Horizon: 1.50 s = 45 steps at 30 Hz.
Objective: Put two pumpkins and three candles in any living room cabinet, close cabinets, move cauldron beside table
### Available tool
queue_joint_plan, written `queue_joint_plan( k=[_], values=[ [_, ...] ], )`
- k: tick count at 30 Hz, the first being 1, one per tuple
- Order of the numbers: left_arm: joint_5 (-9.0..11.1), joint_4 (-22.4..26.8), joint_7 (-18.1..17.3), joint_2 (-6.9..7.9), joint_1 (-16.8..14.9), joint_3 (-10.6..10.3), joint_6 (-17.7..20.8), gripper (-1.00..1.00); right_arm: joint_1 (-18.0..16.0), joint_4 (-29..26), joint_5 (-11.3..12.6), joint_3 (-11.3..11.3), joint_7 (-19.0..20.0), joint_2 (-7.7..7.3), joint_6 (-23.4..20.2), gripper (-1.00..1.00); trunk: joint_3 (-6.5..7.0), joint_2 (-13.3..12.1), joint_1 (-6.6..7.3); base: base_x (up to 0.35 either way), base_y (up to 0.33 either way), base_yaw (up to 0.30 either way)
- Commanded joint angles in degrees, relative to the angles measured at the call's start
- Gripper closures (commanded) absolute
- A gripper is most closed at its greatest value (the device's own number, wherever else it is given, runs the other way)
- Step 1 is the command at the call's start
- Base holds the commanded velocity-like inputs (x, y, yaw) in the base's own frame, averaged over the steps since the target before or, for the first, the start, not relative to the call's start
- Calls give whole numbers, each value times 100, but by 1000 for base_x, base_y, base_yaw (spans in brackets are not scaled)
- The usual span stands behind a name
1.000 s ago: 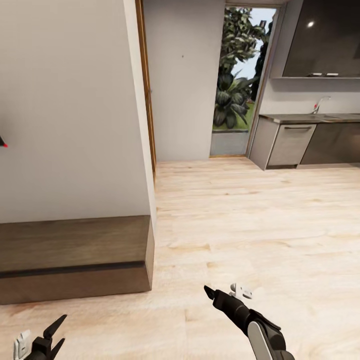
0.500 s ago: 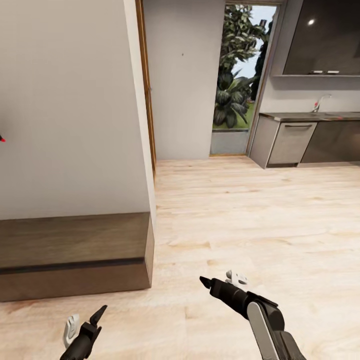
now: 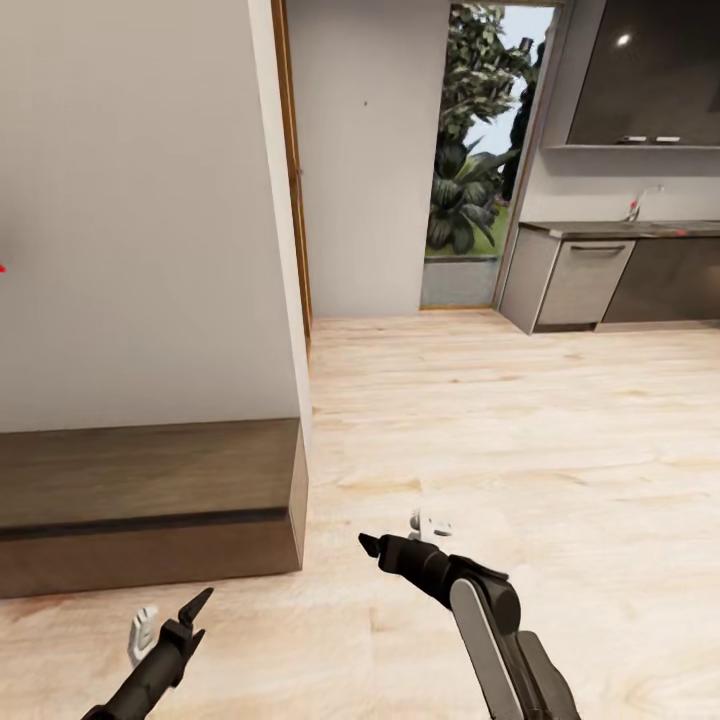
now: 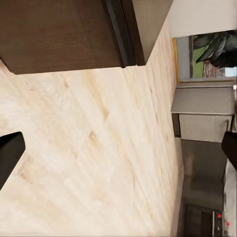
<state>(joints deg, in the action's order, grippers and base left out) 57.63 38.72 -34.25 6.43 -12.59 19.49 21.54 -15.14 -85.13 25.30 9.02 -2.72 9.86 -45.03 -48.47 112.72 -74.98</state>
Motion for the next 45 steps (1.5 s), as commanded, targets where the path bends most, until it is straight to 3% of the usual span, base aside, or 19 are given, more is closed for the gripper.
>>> queue_joint_plan(
  k=[1,5,14,18,29,45],
  values=[
    [130,-3,-10,3,-14,10,102,-100,-40,-41,35,1,-54,3,-26,-100,-24,44,-22,0,0,0],
    [599,-4,-5,23,-39,7,414,-100,-102,-276,83,2,-83,7,-31,-100,-96,204,-110,0,0,0],
    [1103,-39,34,130,-292,22,755,-100,-159,-449,122,-67,-28,-24,-23,-100,-257,565,-307,0,0,0],
    [1143,-55,8,166,-304,26,790,-100,-158,-451,161,-129,154,-31,-23,-100,-311,685,-373,0,0,0],
    [1154,-50,40,286,-306,39,891,-100,-175,-452,274,-758,940,-69,-30,-100,-311,685,-373,56,8,0],
    [1154,-57,16,288,-306,40,875,-100,-174,-452,273,-788,1087,-77,-30,-100,-311,685,-373,122,21,0]
  ],
)
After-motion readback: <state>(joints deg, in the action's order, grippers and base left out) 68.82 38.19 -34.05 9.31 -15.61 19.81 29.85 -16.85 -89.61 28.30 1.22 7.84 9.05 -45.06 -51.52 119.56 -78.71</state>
